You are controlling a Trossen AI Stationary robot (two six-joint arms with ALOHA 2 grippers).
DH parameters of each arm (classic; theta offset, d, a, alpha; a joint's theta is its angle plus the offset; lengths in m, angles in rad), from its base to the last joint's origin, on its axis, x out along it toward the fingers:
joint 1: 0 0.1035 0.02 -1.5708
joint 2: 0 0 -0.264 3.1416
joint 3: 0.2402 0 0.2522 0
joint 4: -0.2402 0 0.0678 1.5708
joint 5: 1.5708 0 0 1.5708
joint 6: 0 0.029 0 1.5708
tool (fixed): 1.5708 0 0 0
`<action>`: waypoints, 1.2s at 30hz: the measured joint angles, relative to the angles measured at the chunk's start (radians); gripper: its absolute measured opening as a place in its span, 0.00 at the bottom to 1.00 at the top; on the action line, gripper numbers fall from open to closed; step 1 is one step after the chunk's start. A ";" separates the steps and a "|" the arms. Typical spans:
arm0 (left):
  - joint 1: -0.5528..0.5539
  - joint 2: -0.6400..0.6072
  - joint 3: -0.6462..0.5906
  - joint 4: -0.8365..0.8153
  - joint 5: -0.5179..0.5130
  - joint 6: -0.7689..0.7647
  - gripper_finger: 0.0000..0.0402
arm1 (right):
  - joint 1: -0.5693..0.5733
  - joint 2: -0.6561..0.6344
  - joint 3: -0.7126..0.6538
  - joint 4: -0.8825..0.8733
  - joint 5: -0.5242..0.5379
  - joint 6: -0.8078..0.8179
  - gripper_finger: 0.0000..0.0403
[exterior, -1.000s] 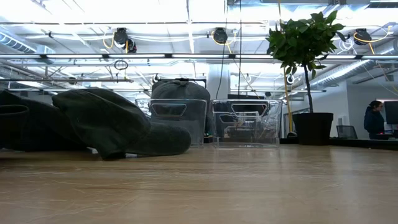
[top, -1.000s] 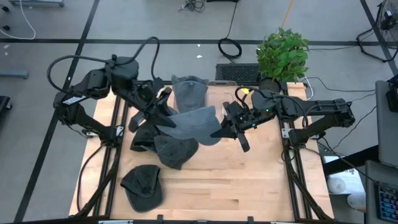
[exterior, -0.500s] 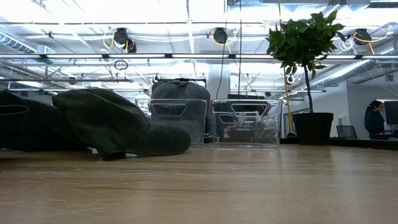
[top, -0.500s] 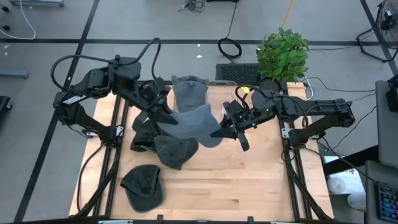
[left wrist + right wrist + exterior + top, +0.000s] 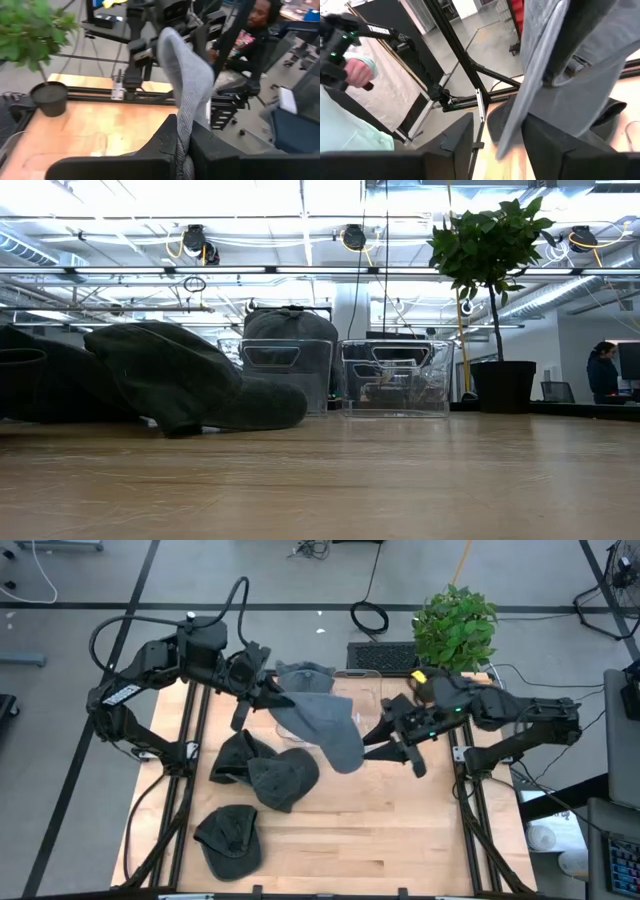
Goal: Pick & Place hat
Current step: Put the gray cap into the left transparent bin
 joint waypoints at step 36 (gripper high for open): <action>0.096 0.155 0.000 -0.263 -0.348 0.635 0.03 | 0.002 -0.096 0.001 -0.035 0.220 -0.162 0.36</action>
